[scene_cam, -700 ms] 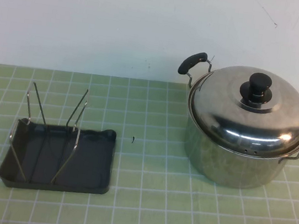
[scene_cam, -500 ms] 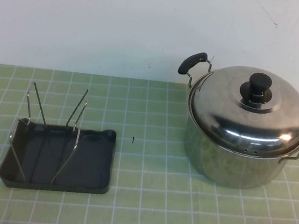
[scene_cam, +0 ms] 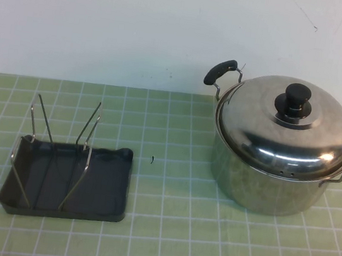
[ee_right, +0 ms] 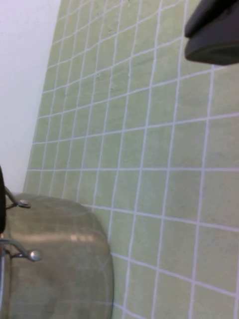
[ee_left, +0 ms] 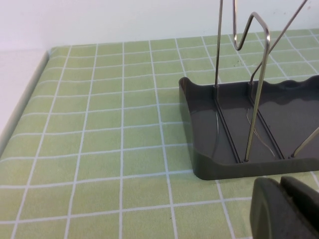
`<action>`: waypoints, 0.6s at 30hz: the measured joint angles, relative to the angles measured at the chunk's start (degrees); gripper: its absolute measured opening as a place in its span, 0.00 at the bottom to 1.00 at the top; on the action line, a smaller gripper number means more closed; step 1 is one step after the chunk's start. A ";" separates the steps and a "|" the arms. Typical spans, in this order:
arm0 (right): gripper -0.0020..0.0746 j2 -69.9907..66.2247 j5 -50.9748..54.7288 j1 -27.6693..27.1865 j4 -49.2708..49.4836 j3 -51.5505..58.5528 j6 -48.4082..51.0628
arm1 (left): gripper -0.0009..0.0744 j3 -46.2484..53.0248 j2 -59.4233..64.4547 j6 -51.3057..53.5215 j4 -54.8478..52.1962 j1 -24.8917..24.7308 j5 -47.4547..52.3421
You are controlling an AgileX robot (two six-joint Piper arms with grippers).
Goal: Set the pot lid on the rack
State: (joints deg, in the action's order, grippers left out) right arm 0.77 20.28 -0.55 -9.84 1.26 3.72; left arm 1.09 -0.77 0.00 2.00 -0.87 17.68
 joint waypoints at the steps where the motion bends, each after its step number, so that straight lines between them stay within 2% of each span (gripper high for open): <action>1: 0.02 0.00 -0.11 0.00 -1.02 0.00 0.60 | 0.01 0.00 0.00 0.00 -0.10 0.00 0.00; 13: 0.02 0.00 -11.28 0.00 -3.76 0.34 1.56 | 0.01 0.00 0.00 1.26 -1.15 0.00 -0.21; 18: 0.02 0.00 -12.48 0.00 -3.76 0.34 1.56 | 0.01 0.00 0.00 1.39 -1.27 0.00 -1.43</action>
State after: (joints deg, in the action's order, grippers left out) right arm 0.77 7.80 -0.55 -13.60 1.60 5.29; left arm 1.09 -0.77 1.39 0.73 -0.87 16.25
